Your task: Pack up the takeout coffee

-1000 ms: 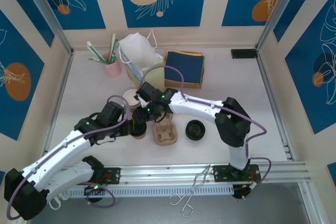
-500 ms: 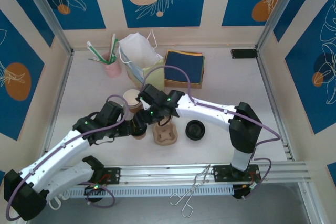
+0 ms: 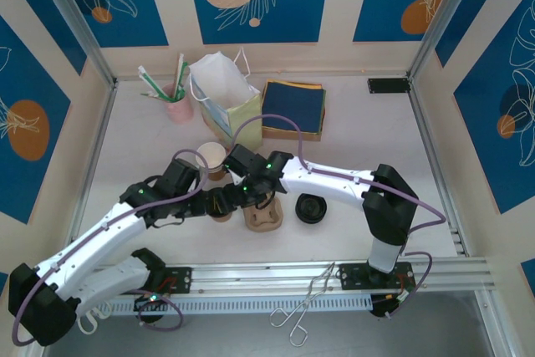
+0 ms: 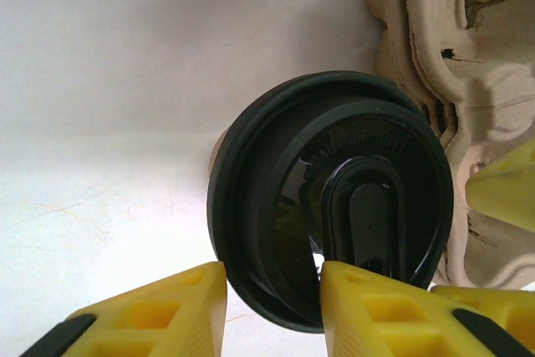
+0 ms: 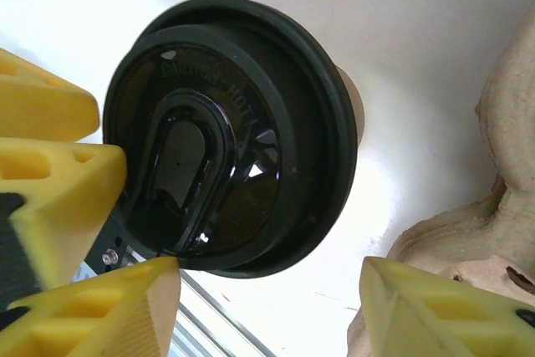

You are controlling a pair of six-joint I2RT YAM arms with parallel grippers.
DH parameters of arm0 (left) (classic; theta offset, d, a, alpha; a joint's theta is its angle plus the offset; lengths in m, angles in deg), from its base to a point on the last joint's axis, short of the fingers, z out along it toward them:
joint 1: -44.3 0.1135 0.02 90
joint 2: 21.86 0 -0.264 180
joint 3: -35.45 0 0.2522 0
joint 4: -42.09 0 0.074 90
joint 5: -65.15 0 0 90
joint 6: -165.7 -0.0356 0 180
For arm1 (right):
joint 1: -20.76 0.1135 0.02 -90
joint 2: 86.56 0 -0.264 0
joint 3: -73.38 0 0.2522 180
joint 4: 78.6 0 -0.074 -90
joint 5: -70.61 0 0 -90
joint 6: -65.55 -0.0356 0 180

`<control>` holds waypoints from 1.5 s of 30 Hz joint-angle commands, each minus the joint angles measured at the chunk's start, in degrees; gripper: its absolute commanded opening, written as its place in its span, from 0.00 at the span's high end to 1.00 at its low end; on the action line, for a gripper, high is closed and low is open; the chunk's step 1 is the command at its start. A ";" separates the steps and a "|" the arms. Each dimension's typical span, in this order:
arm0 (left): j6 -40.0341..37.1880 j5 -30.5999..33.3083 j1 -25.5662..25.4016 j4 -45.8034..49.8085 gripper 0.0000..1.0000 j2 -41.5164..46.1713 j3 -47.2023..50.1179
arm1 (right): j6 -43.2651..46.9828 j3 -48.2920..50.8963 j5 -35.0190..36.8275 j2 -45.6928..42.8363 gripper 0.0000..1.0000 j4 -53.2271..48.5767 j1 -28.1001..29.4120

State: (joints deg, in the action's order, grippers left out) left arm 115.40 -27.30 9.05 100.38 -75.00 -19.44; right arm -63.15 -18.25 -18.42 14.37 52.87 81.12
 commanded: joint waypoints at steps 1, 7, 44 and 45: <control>-1.62 0.96 0.65 0.30 0.67 -0.81 -2.04 | -1.37 1.10 -1.91 -1.69 0.42 0.91 -0.43; -1.56 0.72 1.13 -0.91 0.67 -1.72 -1.61 | -1.21 0.63 -2.79 -0.53 0.45 1.24 -0.95; 1.54 -2.55 1.00 -3.47 0.71 -0.07 8.74 | -1.43 5.69 -3.05 6.23 0.57 1.41 -0.18; 1.54 -2.49 0.95 -3.13 0.72 0.18 8.42 | -1.32 5.41 -2.83 6.00 0.57 1.12 -0.23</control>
State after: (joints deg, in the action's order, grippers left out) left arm 116.30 -28.27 9.60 92.89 -72.90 -14.30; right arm -64.66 -16.02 -23.07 15.24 57.00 79.77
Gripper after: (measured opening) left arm 0.286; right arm 0.435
